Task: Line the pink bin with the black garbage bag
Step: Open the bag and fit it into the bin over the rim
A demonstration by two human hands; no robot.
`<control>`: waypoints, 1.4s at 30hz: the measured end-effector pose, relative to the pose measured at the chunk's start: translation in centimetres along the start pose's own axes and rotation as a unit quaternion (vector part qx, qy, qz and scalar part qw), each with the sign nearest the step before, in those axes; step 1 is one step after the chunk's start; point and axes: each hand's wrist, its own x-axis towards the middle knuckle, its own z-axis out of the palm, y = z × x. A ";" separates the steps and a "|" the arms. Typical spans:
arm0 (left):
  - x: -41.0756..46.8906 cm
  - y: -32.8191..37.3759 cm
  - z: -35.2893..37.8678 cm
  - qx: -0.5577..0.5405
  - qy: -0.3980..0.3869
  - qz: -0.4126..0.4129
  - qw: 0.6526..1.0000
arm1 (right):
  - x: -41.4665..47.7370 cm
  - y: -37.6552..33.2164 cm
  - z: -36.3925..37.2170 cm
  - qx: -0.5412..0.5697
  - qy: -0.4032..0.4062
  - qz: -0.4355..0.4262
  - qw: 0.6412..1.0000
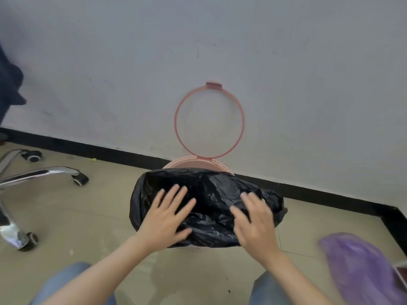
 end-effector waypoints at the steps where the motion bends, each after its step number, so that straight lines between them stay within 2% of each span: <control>1: -0.4 0.1 0.4 0.006 -0.068 0.020 0.997 | -0.9 -0.3 0.4 0.006 -0.045 -0.053 0.998; 3: -1.1 -0.3 1.6 0.007 -0.195 0.014 0.981 | -2.4 -0.4 1.2 0.001 -0.171 -0.102 0.980; 5: -1.7 -1.1 3.1 -0.044 -0.287 -0.037 0.956 | -2.9 -0.4 1.8 -0.005 -0.312 -0.049 0.949; 8: -1.4 -2.1 4.3 -0.050 -0.295 -0.054 0.953 | -1.7 0.4 2.9 0.033 -0.426 0.045 0.903; 12: 0.4 -4.8 3.5 -0.096 -0.328 -0.055 0.938 | 1.6 2.8 4.8 0.133 -0.445 0.095 0.880; 15: 1.7 -6.6 2.3 -0.077 -0.351 -0.036 0.933 | 5.5 4.5 4.9 0.250 -0.415 0.218 0.847; 17: 1.8 -6.3 1.4 -0.033 -0.313 0.003 0.949 | 7.2 4.9 4.9 0.325 -0.411 0.282 0.804; 18: 1.5 -5.7 1.0 -0.012 -0.268 0.037 0.963 | 7.7 4.7 4.7 0.329 -0.418 0.278 0.800; 22: -1.0 -1.6 0.9 0.001 -0.155 0.144 0.977 | 6.3 3.0 3.7 0.239 -0.406 0.172 0.865; 24: -1.8 -0.2 1.4 -0.005 -0.178 0.146 0.973 | 4.4 1.9 3.0 0.168 -0.341 0.083 0.921; 26: -1.9 0.8 1.9 -0.003 -0.198 0.121 0.973 | 2.5 0.8 2.1 0.120 -0.275 -0.006 0.954; 28: -1.8 1.6 2.0 0.011 -0.181 0.081 0.980 | 0.9 0.1 1.7 0.059 -0.288 -0.079 0.953; 30: -1.8 2.1 2.5 -0.010 -0.138 0.059 0.989 | -0.2 -0.3 1.8 0.007 -0.331 -0.112 0.937; 32: -1.8 2.2 2.9 -0.033 -0.111 0.070 0.991 | -0.4 -0.2 2.2 -0.021 -0.356 -0.099 0.929; 34: -1.5 1.7 2.6 -0.045 -0.074 0.092 0.992 | 0.2 -0.2 2.3 -0.033 -0.344 -0.045 0.937; 37: -0.3 0.3 1.0 -0.053 0.017 0.063 0.996 | 1.6 0.2 2.3 0.099 -0.321 0.091 0.937; 39: 1.0 -0.2 -0.4 -0.100 0.049 -0.010 0.994 | 2.8 0.3 1.8 0.139 -0.220 0.170 0.950; 40: 1.6 -0.4 -1.0 -0.139 0.060 -0.053 0.987 | 3.3 0.3 1.6 0.118 -0.161 0.179 0.963; 42: 2.5 -0.5 -1.8 -0.248 0.069 -0.132 0.957 | 3.5 -0.2 1.4 0.053 -0.064 0.134 0.987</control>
